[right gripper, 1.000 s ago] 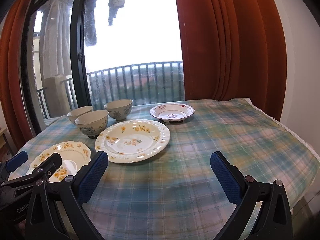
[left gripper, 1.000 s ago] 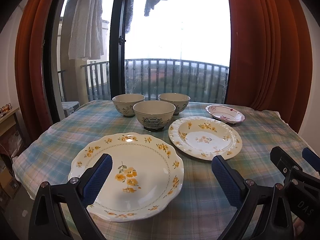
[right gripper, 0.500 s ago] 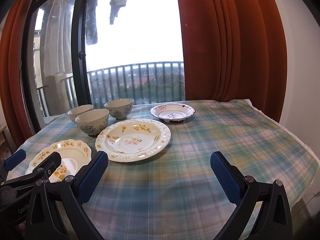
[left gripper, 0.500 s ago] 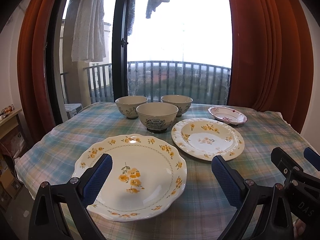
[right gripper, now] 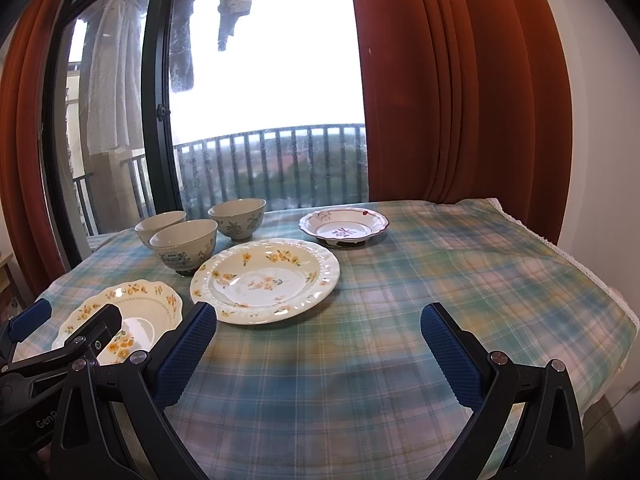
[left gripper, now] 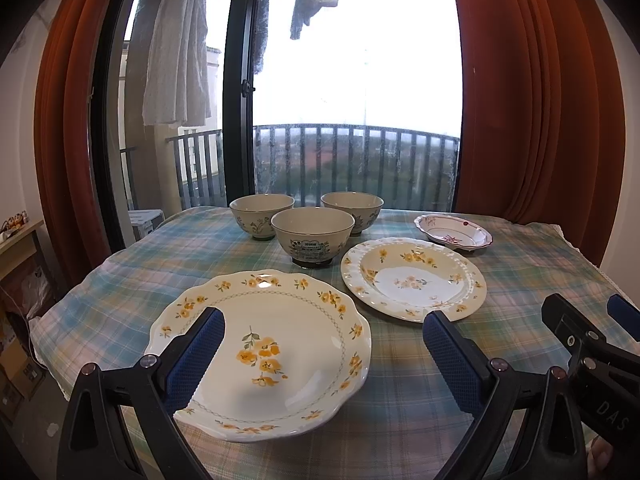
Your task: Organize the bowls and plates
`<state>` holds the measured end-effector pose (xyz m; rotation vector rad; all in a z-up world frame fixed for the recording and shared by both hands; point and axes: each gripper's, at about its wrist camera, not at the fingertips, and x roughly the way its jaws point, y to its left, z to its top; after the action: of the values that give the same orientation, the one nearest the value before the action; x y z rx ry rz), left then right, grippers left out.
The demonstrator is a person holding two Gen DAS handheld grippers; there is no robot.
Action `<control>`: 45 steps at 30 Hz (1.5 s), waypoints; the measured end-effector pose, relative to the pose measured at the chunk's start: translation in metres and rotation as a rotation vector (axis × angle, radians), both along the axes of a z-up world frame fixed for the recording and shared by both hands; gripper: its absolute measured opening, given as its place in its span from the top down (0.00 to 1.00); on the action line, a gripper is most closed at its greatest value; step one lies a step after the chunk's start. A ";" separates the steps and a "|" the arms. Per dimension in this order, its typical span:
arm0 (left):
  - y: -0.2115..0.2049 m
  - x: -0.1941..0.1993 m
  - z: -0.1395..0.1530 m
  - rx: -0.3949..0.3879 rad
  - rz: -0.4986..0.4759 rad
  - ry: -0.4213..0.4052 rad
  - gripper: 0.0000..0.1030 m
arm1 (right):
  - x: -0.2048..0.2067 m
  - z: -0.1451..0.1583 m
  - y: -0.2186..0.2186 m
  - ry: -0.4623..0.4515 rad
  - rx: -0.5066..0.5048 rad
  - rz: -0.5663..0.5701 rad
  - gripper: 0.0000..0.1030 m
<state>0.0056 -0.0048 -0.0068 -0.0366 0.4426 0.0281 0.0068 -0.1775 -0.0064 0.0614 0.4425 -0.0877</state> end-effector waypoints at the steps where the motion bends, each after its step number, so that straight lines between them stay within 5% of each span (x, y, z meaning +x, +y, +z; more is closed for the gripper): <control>1: 0.000 0.000 0.000 0.000 -0.001 0.001 0.03 | 0.000 0.000 0.000 0.000 -0.001 -0.002 0.00; 45: 0.003 0.000 -0.001 0.017 -0.005 0.008 0.07 | 0.001 -0.001 0.004 0.021 -0.006 -0.011 0.00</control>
<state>0.0059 -0.0022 -0.0082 -0.0182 0.4502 0.0270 0.0074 -0.1738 -0.0077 0.0568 0.4627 -0.1005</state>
